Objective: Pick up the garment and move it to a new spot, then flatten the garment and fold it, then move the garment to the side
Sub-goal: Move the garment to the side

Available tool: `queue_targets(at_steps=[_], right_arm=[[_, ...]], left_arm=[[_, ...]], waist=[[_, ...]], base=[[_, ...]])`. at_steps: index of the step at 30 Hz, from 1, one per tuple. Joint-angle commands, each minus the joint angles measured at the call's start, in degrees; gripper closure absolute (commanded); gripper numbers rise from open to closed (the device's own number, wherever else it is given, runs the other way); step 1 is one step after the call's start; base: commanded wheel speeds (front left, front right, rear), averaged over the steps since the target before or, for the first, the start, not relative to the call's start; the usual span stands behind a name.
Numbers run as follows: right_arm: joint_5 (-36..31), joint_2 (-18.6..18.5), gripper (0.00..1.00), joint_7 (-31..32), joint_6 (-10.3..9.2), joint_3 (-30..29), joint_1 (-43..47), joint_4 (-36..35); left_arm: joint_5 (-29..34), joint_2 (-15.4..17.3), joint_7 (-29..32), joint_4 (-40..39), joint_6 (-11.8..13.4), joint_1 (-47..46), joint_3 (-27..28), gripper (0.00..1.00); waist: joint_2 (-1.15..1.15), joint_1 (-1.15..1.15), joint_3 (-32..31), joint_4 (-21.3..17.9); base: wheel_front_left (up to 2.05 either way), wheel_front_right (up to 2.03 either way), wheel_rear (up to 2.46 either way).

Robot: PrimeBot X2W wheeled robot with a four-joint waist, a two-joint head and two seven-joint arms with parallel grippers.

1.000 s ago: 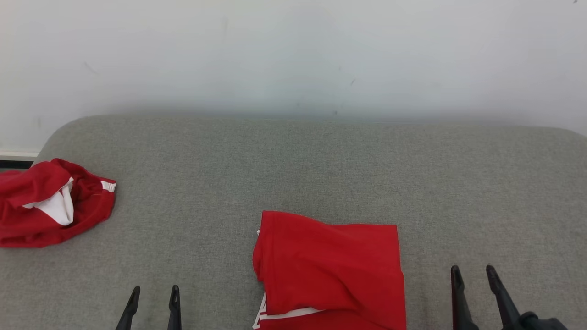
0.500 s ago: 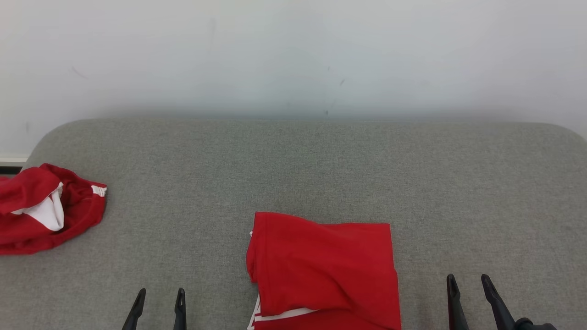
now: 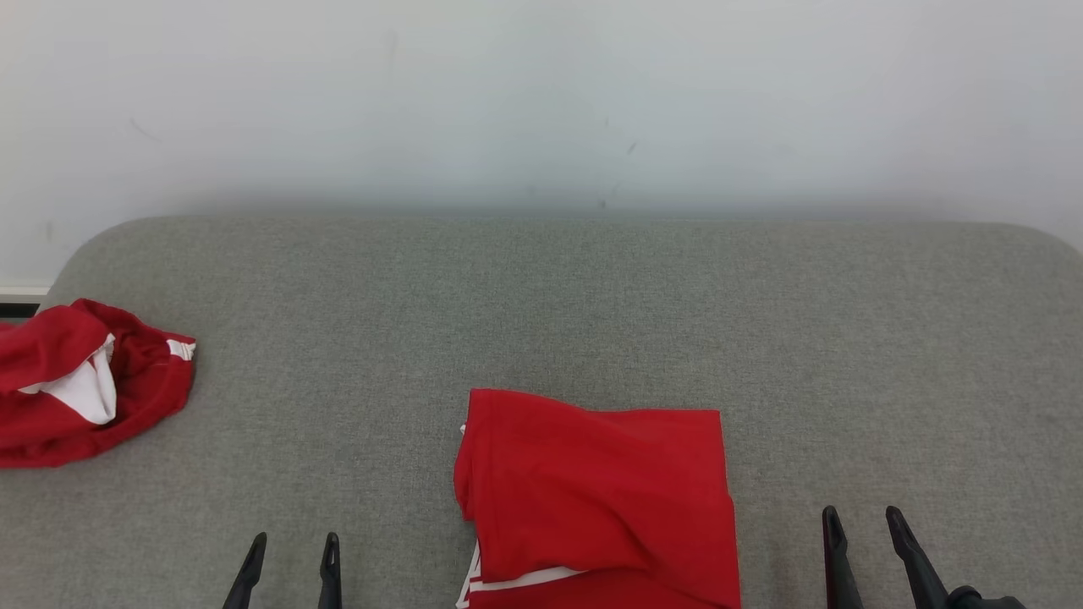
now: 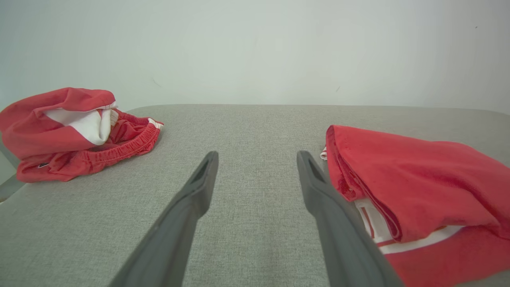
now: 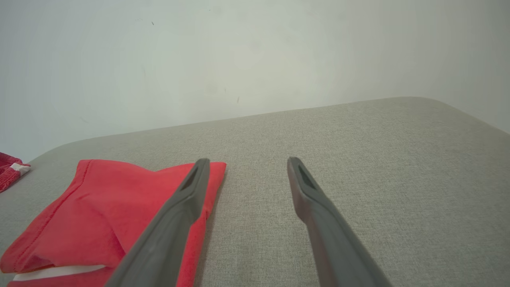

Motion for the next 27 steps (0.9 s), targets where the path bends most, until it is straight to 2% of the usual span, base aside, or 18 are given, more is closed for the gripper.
queue_targets(at_steps=[1, 27], right_arm=[[0.2, 0.0, 0.00, 0.0, -0.14, 0.1, 0.3, 0.1], [0.2, 0.0, 0.00, 0.0, -0.14, 0.2, 0.5, 0.7]], left_arm=[[0.0, 0.0, -0.2, 0.1, 0.3, 0.1, 0.1, 0.00], [0.3, 0.0, -0.2, 0.3, 0.3, 0.4, 1.2, 0.00]], waist=[[0.00, 0.00, 0.0, 0.0], [0.00, 0.00, 0.0, -0.1]], base=[[0.00, 0.00, 0.00], [0.00, 0.00, 0.00]])
